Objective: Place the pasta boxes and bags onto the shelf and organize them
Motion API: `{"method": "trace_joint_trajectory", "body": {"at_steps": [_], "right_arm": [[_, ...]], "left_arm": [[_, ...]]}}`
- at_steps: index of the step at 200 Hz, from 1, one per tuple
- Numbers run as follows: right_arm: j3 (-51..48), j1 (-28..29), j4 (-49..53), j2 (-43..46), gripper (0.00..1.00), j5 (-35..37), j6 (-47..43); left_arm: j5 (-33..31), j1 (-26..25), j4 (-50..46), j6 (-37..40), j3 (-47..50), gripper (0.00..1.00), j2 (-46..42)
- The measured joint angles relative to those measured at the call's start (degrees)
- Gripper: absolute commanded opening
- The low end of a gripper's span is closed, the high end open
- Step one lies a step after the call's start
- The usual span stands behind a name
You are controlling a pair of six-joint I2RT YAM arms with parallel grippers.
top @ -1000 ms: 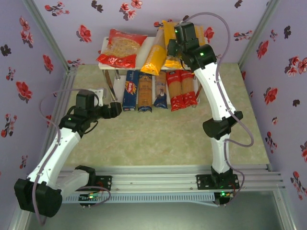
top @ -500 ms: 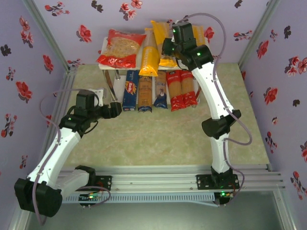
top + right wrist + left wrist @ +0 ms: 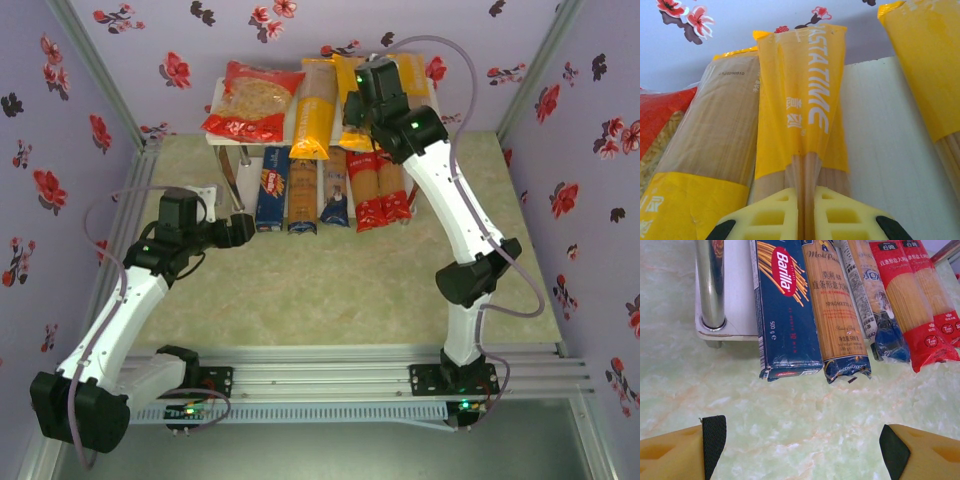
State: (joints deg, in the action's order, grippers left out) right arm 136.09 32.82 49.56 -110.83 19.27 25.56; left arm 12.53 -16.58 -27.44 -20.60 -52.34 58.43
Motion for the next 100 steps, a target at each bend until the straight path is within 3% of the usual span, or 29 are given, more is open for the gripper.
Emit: {"method": "trace_joint_trajectory", "body": {"at_steps": [62,100], "right_arm": [[0.39,0.72,1.36,-0.33,0.00,6.54,-0.68],[0.74,0.68,1.49,-0.68,0.00,6.80,-1.09]], "left_arm": [[0.17,0.00,0.00,-0.02,0.00,0.84,0.00],[0.17,0.00,0.00,0.00,0.00,0.84,0.00]]}}
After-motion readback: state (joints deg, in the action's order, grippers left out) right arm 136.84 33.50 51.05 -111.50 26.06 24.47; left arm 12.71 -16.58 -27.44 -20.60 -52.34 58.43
